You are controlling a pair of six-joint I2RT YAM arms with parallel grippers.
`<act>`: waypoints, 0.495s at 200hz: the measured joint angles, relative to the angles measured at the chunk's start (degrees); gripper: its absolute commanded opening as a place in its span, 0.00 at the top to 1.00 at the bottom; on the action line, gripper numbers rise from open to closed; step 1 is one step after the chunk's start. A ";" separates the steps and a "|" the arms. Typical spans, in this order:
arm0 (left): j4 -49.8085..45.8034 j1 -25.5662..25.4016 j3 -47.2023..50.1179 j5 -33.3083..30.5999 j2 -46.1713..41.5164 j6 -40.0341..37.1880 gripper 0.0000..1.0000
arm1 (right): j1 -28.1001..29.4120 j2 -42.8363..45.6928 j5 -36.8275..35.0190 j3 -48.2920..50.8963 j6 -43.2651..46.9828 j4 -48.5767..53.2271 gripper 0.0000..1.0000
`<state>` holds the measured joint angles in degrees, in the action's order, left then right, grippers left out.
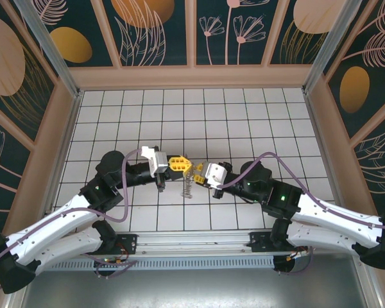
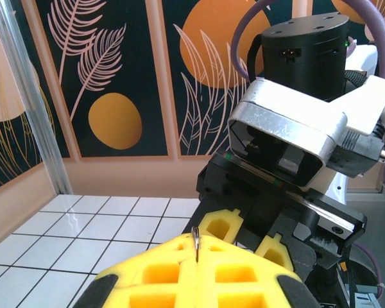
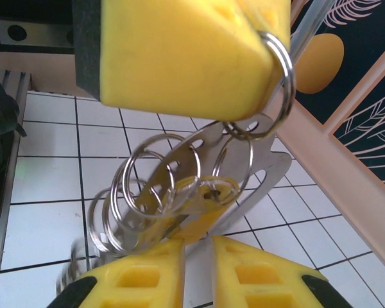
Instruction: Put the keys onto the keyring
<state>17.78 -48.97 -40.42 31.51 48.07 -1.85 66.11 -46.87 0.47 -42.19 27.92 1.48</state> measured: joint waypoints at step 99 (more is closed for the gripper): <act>-0.02 0.00 0.00 3.28 -0.46 0.02 1.00 | 0.00 7.52 3.82 0.72 -0.87 -2.75 0.79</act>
<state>17.76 -48.97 -40.42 34.79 47.62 -1.83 66.11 -39.35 4.29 -41.47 27.05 -1.28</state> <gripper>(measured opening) 0.044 0.198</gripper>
